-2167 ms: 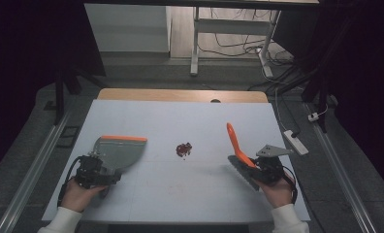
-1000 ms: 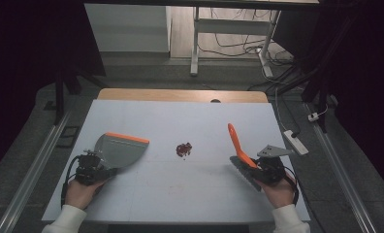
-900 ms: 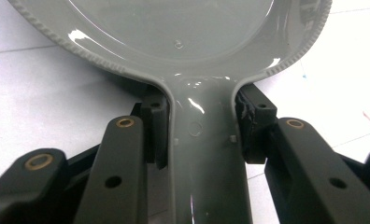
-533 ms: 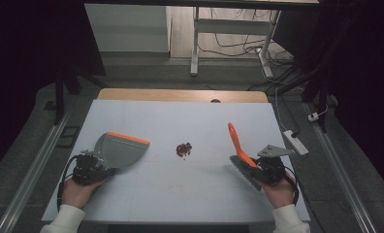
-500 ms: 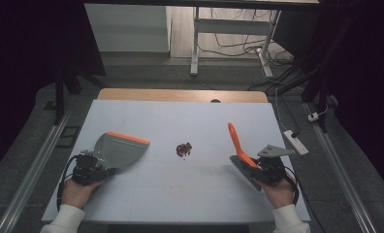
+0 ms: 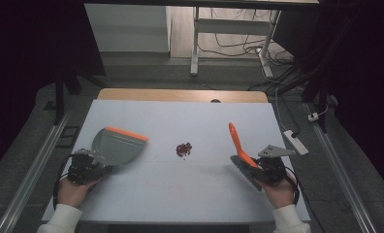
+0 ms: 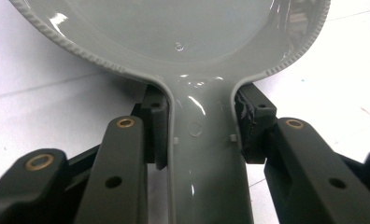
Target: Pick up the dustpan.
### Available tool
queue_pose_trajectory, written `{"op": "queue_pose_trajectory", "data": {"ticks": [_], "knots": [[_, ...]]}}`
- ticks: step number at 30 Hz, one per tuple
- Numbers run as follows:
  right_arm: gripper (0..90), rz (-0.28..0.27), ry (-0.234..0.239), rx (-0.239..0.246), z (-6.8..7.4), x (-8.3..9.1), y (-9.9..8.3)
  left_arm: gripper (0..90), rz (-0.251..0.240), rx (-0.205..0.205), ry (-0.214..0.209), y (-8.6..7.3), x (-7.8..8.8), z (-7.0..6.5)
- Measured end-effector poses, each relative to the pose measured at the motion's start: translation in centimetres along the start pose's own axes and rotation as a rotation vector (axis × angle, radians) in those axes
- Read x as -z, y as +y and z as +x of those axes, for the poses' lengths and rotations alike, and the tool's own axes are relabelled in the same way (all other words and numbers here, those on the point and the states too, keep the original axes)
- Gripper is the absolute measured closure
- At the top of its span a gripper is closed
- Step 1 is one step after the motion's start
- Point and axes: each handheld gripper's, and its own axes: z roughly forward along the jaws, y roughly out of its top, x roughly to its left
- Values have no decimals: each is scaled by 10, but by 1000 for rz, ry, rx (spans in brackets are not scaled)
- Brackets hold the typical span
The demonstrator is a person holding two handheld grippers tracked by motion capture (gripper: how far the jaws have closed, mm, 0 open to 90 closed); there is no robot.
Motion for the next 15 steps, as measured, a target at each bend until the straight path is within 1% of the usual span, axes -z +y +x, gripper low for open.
{"op": "queue_pose_trajectory", "data": {"ticks": [1,3,5,7,10,15], "knots": [[703,-12,15,-16,0,1,0,617,-4,-3,-9,0,1,0],[703,-19,22,-15,0,2,1,617,-19,-23,-19,1,3,0],[703,-27,17,-7,2,4,2,617,-21,-40,-24,2,3,-1],[703,-32,8,0,3,5,3,616,-23,-68,-25,5,3,-2],[703,-37,0,-4,3,6,3,616,-33,-95,-32,9,2,-1],[703,-41,-8,-3,4,6,4,617,-50,-120,-57,10,4,-1]]}}
